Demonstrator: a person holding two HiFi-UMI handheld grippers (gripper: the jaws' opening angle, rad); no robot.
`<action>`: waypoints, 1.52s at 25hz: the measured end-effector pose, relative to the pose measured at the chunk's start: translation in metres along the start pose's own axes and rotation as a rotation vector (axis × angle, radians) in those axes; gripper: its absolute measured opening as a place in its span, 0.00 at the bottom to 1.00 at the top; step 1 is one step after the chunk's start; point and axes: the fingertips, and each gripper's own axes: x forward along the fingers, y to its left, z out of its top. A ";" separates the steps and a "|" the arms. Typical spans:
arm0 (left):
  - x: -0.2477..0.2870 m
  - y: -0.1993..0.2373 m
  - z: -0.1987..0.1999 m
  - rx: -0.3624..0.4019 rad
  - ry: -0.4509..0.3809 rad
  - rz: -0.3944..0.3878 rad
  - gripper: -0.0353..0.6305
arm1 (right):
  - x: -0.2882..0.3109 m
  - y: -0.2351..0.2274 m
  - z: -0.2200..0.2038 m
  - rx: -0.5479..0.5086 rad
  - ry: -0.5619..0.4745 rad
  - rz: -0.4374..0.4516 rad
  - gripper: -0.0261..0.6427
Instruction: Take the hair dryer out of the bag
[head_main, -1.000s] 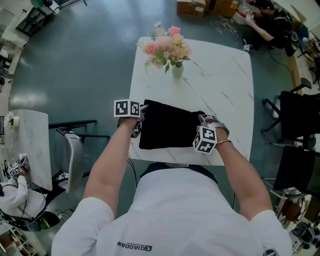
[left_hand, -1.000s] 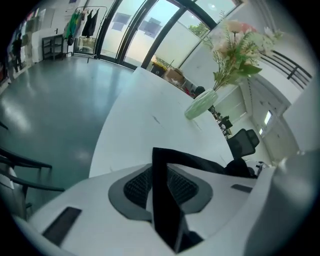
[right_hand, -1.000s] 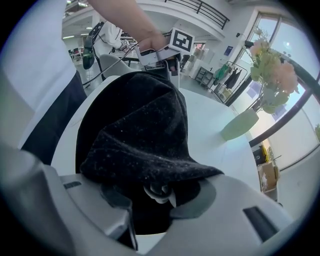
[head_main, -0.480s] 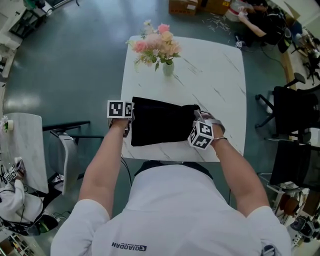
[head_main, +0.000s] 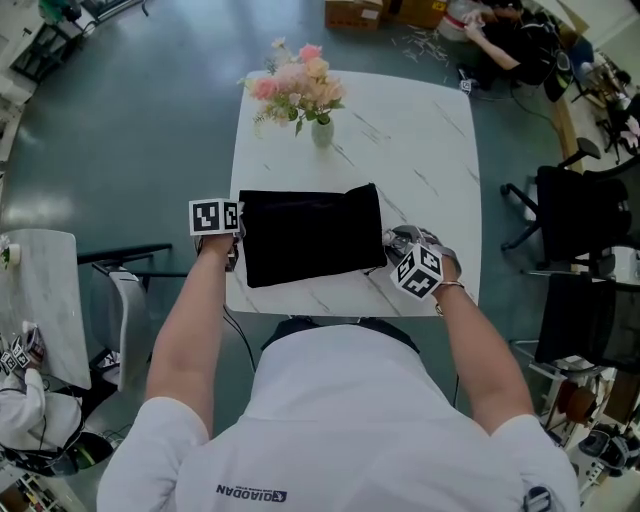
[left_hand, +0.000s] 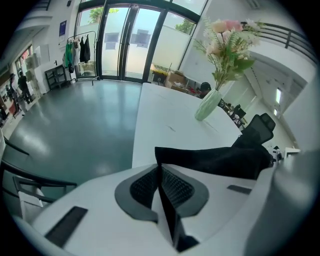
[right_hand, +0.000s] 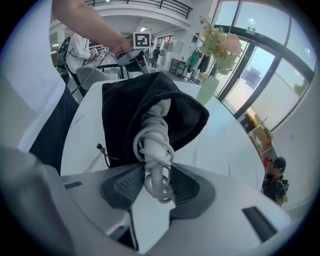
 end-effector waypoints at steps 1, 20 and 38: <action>0.000 0.000 0.000 0.002 -0.009 0.006 0.10 | 0.000 0.001 -0.005 0.008 0.008 -0.001 0.30; -0.074 -0.047 -0.120 0.196 0.057 -0.103 0.29 | 0.003 0.003 -0.021 0.033 0.037 -0.004 0.30; -0.039 -0.072 -0.195 0.637 0.307 -0.031 0.33 | -0.005 0.015 0.009 -0.095 0.002 0.088 0.43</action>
